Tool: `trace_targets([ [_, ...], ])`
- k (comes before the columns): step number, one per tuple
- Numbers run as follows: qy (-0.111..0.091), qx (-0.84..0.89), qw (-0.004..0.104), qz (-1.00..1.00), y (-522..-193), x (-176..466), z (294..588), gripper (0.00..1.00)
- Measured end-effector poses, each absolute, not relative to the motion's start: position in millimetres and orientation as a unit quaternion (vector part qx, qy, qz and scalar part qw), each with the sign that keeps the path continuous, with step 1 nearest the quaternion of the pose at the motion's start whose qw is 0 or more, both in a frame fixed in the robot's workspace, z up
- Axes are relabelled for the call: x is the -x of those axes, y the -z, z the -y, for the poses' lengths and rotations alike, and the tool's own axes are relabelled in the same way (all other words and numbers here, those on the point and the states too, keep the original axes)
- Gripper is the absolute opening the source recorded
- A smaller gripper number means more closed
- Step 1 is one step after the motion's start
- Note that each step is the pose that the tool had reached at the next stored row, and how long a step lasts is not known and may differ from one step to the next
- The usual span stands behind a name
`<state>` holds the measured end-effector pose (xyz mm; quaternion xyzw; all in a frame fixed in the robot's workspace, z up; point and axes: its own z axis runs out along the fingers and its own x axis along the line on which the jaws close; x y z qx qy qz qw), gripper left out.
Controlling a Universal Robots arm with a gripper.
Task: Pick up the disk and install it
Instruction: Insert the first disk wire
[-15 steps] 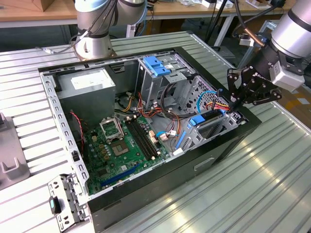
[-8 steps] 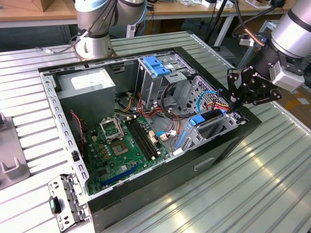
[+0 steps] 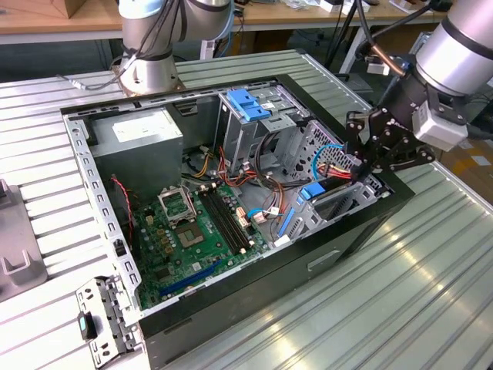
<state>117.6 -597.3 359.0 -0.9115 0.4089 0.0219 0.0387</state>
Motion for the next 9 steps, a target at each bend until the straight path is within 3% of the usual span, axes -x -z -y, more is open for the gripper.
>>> trace_targets([
  [9, -0.02, 0.89, 0.041, -0.454, -358.7, -108.1, 596.5, 0.17],
])
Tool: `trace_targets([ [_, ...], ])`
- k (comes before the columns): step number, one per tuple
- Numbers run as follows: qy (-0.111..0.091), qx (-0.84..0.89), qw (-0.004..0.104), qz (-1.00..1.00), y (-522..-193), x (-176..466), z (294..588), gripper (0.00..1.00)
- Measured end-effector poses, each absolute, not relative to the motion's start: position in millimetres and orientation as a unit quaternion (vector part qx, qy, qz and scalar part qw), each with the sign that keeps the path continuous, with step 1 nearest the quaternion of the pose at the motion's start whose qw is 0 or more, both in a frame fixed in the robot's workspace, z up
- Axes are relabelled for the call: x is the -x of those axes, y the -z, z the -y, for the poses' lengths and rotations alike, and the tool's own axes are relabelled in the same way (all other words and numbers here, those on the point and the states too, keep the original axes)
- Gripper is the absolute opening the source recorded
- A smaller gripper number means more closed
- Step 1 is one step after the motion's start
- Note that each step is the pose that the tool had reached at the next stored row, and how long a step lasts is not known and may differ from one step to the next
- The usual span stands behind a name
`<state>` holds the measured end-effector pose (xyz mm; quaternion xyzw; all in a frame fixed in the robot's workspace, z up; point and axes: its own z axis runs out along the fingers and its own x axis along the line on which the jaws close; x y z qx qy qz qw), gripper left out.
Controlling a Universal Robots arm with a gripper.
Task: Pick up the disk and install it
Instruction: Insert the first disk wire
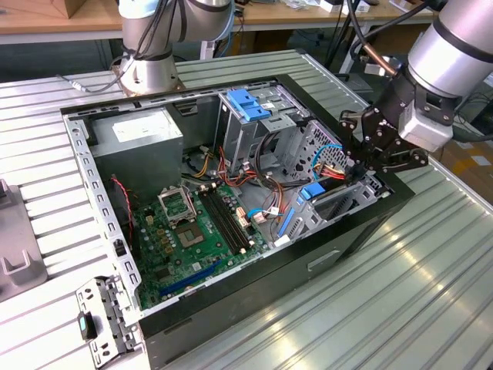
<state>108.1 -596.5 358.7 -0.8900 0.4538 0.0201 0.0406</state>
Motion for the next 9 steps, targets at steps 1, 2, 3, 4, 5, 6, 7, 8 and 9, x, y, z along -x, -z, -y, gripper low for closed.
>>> trace_targets([
  [1, -0.02, 0.887, 0.041, -0.459, -358.6, -108.1, 596.5, 0.17],
  [2, -0.02, 0.884, 0.041, -0.466, -358.6, -108.1, 596.5, 0.17],
  [3, -0.019, 0.878, 0.041, -0.476, -358.5, -108.1, 596.5, 0.17],
  [4, -0.019, 0.876, 0.041, -0.48, -358.5, -108.1, 596.5, 0.17],
  [5, -0.018, 0.871, 0.041, -0.489, -358.4, -108.1, 596.5, 0.17],
  [6, -0.018, 0.866, 0.042, -0.499, -358.3, -108.0, 596.5, 0.17],
  [7, -0.018, 0.862, 0.042, -0.504, -358.2, -108.0, 596.5, 0.17],
  [8, -0.018, 0.86, 0.042, -0.508, -358.2, -108.0, 596.4, 0.17],
  [9, -0.017, 0.857, 0.042, -0.513, -358.2, -108.0, 596.4, 0.17],
])
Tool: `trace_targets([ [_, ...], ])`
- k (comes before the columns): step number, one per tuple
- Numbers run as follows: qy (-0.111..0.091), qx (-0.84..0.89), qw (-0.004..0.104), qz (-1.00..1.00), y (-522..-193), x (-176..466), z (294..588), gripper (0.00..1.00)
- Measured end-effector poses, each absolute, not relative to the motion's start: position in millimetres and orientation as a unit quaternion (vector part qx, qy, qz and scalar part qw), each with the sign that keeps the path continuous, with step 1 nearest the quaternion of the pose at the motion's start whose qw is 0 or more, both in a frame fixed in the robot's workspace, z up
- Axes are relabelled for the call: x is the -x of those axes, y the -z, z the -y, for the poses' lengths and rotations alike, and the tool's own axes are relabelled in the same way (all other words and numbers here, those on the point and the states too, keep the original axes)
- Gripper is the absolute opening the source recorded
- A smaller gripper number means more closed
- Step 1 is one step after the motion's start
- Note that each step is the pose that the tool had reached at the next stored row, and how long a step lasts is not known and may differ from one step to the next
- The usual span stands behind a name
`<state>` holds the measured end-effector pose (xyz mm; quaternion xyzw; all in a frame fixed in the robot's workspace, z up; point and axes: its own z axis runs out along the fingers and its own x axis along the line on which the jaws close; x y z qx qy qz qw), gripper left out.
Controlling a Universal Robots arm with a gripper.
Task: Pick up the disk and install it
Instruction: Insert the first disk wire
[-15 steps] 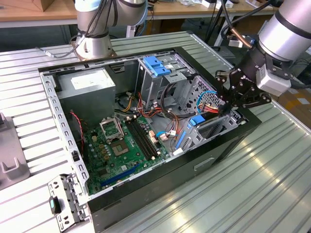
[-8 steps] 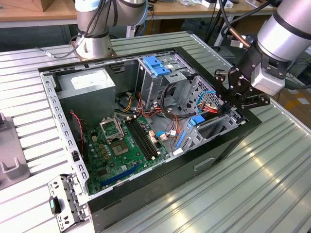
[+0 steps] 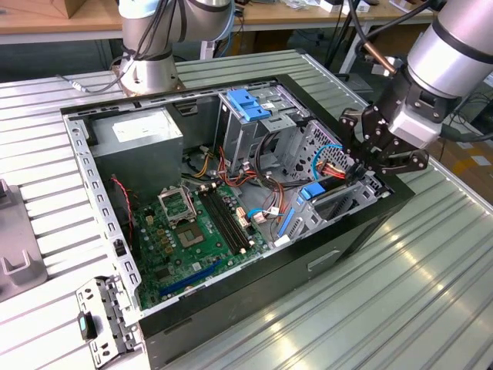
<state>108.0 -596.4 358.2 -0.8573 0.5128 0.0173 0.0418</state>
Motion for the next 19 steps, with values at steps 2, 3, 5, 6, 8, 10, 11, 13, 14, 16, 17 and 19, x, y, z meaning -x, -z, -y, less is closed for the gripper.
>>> trace_targets([
  [2, -0.017, 0.853, 0.042, -0.519, -358.1, -108.0, 596.4, 0.17],
  [3, -0.017, 0.852, 0.042, -0.522, -358.1, -108.0, 596.4, 0.17],
  [5, -0.017, 0.848, 0.042, -0.528, -358.0, -108.0, 596.4, 0.17],
  [6, -0.016, 0.846, 0.042, -0.531, -357.9, -108.0, 596.3, 0.17],
  [8, -0.016, 0.843, 0.042, -0.536, -357.9, -108.0, 596.3, 0.17],
  [10, -0.016, 0.839, 0.042, -0.542, -357.8, -108.0, 596.3, 0.17],
  [11, -0.016, 0.838, 0.042, -0.544, -357.7, -108.0, 596.3, 0.17],
  [13, -0.015, 0.835, 0.043, -0.549, -357.7, -108.0, 596.3, 0.17],
  [14, -0.015, 0.833, 0.043, -0.551, -357.7, -108.0, 596.3, 0.17],
  [16, -0.015, 0.829, 0.043, -0.558, -357.6, -108.0, 596.3, 0.17],
  [17, -0.015, 0.826, 0.043, -0.561, -357.5, -108.0, 596.3, 0.17],
  [19, -0.015, 0.823, 0.043, -0.567, -357.4, -108.0, 596.3, 0.17],
])
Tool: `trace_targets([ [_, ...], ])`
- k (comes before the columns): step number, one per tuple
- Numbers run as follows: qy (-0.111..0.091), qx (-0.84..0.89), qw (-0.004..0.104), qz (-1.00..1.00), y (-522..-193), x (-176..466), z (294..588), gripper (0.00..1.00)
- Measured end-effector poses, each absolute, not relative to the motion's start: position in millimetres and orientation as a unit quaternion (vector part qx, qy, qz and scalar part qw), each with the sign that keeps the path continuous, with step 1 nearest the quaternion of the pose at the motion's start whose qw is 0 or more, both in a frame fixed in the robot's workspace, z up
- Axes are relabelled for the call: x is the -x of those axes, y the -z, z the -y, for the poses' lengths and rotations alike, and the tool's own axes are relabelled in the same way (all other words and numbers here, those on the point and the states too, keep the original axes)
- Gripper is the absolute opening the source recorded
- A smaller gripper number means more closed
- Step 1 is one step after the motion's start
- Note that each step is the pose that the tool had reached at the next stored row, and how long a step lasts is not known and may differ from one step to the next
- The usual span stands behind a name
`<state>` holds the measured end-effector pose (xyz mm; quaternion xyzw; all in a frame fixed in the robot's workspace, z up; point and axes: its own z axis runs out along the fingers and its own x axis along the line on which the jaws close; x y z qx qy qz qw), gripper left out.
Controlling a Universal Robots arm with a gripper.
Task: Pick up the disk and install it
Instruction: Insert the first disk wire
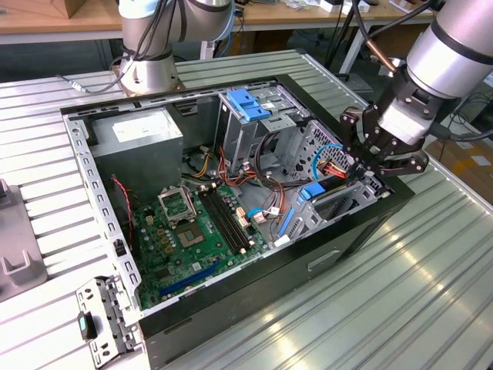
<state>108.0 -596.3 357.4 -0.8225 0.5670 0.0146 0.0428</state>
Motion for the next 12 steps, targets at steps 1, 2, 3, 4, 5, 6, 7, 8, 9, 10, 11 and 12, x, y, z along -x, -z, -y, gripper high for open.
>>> trace_targets([
  [1, -0.014, 0.821, 0.043, -0.569, -357.4, -108.0, 596.3, 0.17],
  [2, -0.014, 0.82, 0.043, -0.57, -357.4, -108.0, 596.3, 0.17],
  [3, -0.014, 0.819, 0.043, -0.572, -357.4, -108.0, 596.3, 0.17],
  [4, -0.014, 0.817, 0.043, -0.575, -357.3, -108.0, 596.3, 0.17],
  [5, -0.014, 0.816, 0.043, -0.577, -357.3, -108.0, 596.3, 0.17],
  [6, -0.014, 0.814, 0.043, -0.579, -357.2, -108.0, 596.3, 0.17],
  [7, -0.014, 0.812, 0.043, -0.582, -357.2, -108.0, 596.3, 0.17],
  [8, -0.014, 0.811, 0.043, -0.584, -357.2, -108.0, 596.3, 0.17],
  [9, -0.014, 0.809, 0.043, -0.586, -357.2, -108.0, 596.3, 0.17],
  [10, -0.014, 0.808, 0.043, -0.587, -357.2, -108.0, 596.3, 0.17],
  [11, -0.013, 0.806, 0.043, -0.59, -357.1, -108.0, 596.3, 0.17],
  [12, -0.013, 0.805, 0.043, -0.592, -357.1, -108.0, 596.3, 0.17],
])
